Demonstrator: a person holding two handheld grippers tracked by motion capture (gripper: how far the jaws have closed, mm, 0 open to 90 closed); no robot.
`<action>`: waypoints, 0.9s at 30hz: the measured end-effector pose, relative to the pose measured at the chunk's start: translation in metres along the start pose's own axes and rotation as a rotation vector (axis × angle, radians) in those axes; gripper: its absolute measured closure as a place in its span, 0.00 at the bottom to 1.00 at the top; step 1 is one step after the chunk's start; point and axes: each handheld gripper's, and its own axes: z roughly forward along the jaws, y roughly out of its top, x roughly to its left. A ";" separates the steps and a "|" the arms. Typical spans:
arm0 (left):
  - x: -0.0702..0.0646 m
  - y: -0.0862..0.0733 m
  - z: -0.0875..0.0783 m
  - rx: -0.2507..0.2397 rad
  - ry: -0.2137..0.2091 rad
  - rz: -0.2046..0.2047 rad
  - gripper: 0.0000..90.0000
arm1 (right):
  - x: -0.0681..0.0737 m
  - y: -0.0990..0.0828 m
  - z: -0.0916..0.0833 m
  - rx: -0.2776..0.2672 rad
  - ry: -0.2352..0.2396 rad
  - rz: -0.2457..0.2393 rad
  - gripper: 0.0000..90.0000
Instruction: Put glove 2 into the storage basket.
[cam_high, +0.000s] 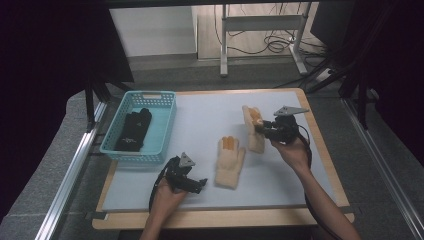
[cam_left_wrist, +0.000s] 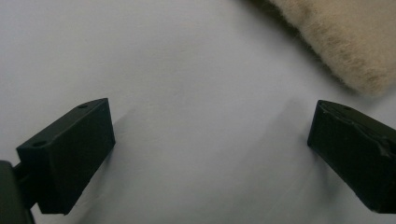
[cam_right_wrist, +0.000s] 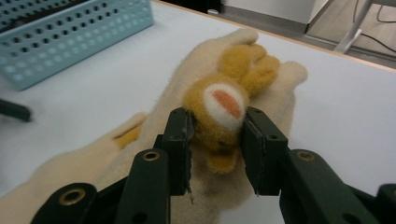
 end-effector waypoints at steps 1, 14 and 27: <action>0.000 0.000 0.000 0.001 0.001 0.004 0.01 | 0.007 -0.002 -0.004 0.002 0.008 -0.001 0.70; 0.000 0.000 0.000 -0.005 0.002 -0.003 0.01 | 0.083 -0.021 -0.004 0.092 -0.003 -0.040 0.70; 0.000 0.000 0.000 -0.002 0.002 0.001 0.01 | 0.097 -0.026 0.027 0.144 0.119 -0.112 0.50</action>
